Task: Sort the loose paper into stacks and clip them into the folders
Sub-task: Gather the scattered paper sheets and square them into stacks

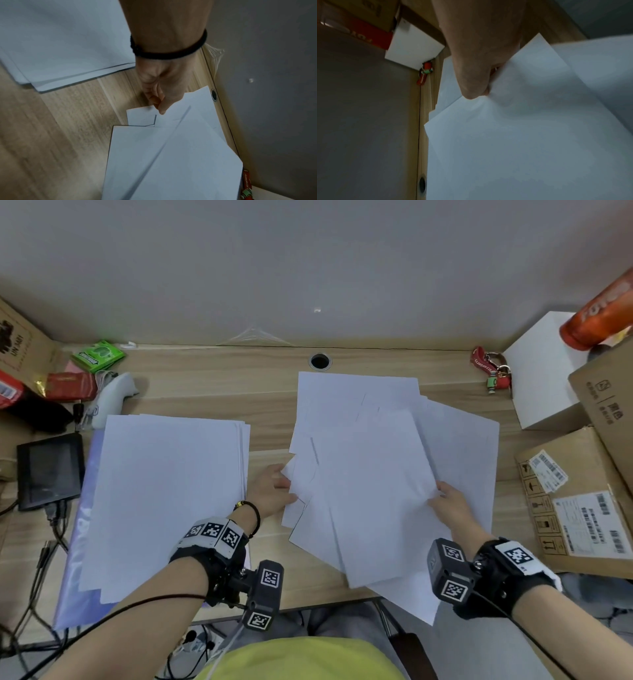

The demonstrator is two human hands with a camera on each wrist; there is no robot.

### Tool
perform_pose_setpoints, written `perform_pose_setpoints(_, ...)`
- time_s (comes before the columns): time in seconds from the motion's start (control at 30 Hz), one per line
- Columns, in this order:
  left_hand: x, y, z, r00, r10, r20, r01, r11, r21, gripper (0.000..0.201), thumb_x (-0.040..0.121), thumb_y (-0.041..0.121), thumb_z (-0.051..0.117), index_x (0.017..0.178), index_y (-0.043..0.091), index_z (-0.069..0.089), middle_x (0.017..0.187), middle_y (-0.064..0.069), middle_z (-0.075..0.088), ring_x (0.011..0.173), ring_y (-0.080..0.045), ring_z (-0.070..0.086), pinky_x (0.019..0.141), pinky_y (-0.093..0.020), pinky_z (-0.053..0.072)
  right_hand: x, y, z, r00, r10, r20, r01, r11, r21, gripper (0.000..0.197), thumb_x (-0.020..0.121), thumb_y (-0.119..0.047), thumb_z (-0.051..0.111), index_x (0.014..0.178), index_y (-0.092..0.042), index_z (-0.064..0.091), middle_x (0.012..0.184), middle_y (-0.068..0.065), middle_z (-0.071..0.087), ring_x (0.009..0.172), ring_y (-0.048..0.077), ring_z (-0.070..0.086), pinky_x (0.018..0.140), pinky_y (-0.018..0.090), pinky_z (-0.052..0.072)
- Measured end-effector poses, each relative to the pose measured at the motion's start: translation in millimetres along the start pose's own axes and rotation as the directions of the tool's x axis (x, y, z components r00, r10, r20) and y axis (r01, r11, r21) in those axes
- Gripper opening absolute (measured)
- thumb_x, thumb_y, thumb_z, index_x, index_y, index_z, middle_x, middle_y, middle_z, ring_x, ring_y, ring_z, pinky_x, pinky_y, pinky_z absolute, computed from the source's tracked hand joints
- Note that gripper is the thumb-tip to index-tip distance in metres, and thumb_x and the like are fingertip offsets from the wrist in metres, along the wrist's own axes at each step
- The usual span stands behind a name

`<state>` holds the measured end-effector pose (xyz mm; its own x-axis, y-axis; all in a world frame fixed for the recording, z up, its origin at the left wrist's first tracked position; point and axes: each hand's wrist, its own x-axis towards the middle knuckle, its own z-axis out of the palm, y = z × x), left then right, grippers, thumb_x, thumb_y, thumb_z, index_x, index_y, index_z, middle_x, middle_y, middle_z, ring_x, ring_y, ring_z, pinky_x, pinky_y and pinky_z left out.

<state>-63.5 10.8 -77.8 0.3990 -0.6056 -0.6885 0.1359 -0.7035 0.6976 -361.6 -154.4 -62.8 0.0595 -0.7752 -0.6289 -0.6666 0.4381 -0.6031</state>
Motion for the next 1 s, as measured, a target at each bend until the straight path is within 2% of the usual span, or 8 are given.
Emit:
perform_pose_setpoints(0.1, 0.8, -0.1, -1.7, 1.000, 0.026, -0.005, -0.026, 0.999, 0.037, 0.056, 0.082, -0.011, 0.057, 0.133, 0.008, 0.044, 0.092, 0.000, 0.058, 0.090, -0.019, 0.056, 0.074, -0.029, 0.051, 3.7, 13.9, -18.5, 0.998, 0.026, -0.059, -0.031, 0.995, -0.090, 0.043, 0.088, 0.003, 0.039, 0.125, -0.007, 0.057, 0.104, 0.010, 0.059, 0.099, 0.032, 0.058, 0.085, 0.033, 0.045)
perform_pose_setpoints(0.2, -0.4, -1.7, 0.2, 0.998, 0.057, -0.002, -0.056, 0.990, 0.127, 0.052, 0.082, -0.009, 0.059, 0.131, 0.005, 0.049, 0.090, 0.005, 0.053, 0.093, -0.016, 0.053, 0.083, -0.030, 0.051, -3.0, 13.0, -22.1, 0.998, -0.016, -0.055, 0.003, 0.976, -0.216, 0.042, 0.090, 0.000, 0.037, 0.126, -0.012, 0.056, 0.110, 0.009, 0.057, 0.099, 0.027, 0.053, 0.083, 0.027, 0.040)
perform_pose_setpoints(0.3, -1.4, 0.9, 2.2, 0.998, 0.050, -0.032, -0.047, 0.995, 0.092, 0.050, 0.085, -0.005, 0.057, 0.131, 0.010, 0.048, 0.097, 0.004, 0.053, 0.096, -0.014, 0.051, 0.074, -0.013, 0.045, -4.1, 10.4, -16.0, 0.996, -0.094, -0.001, 0.088, 0.932, -0.350, 0.037, 0.090, 0.000, 0.039, 0.120, -0.008, 0.059, 0.113, 0.011, 0.059, 0.100, 0.027, 0.056, 0.080, 0.024, 0.038)
perform_pose_setpoints(0.43, -1.2, 6.6, 5.0, 0.999, -0.009, 0.032, 0.009, 1.000, 0.025, 0.054, 0.084, 0.002, 0.063, 0.133, 0.016, 0.047, 0.121, -0.008, 0.052, 0.097, -0.020, 0.055, 0.087, -0.033, 0.050, -5.2, 2.6, 8.1, 0.973, -0.219, 0.073, 0.225, 0.838, -0.498, 0.024, 0.089, -0.002, 0.050, 0.112, -0.005, 0.058, 0.121, 0.016, 0.047, 0.114, 0.028, 0.047, 0.093, 0.028, 0.037)
perform_pose_setpoints(0.53, -2.7, 7.6, 4.0, 0.996, -0.043, 0.078, 0.044, 0.999, -0.022, 0.054, 0.084, 0.001, 0.062, 0.134, 0.015, 0.046, 0.115, -0.005, 0.049, 0.090, -0.020, 0.053, 0.073, -0.030, 0.049, -13.5, -4.7, 27.3, 0.960, -0.223, 0.170, 0.279, 0.796, -0.537, 0.068, 0.084, -0.020, 0.068, 0.141, -0.007, 0.034, 0.147, 0.013, 0.027, 0.140, 0.027, 0.024, 0.113, 0.034, 0.022)
perform_pose_setpoints(0.67, -4.5, 8.2, -1.0, 0.993, -0.064, 0.100, 0.070, 0.995, -0.067, 0.047, 0.090, 0.000, 0.054, 0.134, 0.012, 0.044, 0.101, 0.000, 0.049, 0.076, -0.014, 0.049, 0.058, -0.022, 0.044, -16.3, -10.1, 42.3, 0.963, -0.148, 0.225, 0.267, 0.637, -0.723, 0.108, 0.070, -0.044, 0.079, 0.150, -0.016, 0.012, 0.152, 0.012, 0.015, 0.143, 0.029, 0.013, 0.113, 0.040, 0.020)
perform_pose_setpoints(0.87, -5.8, 9.2, -12.9, 0.992, -0.097, 0.078, 0.109, 0.980, -0.166, 0.042, 0.094, 0.009, 0.054, 0.135, 0.012, 0.045, 0.126, -0.005, 0.051, 0.104, -0.018, 0.050, 0.096, -0.038, 0.046, -20.6, -4.9, 51.8, 0.957, -0.249, 0.147, 0.263, 0.535, -0.803, 0.091, 0.067, -0.044, 0.079, 0.138, -0.015, 0.030, 0.135, 0.009, 0.039, 0.125, 0.028, 0.038, 0.101, 0.038, 0.034)
perform_pose_setpoints(1.0, -8.0, 10.6, -13.1, 0.993, -0.094, 0.070, 0.105, 0.979, -0.176, 0.041, 0.094, 0.010, 0.054, 0.134, 0.014, 0.047, 0.128, -0.002, 0.050, 0.115, -0.016, 0.050, 0.098, -0.033, 0.045, -19.1, -8.8, 50.8, 0.962, -0.194, 0.193, 0.271, 0.566, -0.779, 0.070, 0.075, -0.039, 0.073, 0.130, -0.016, 0.037, 0.126, 0.004, 0.055, 0.118, 0.026, 0.048, 0.096, 0.039, 0.031)
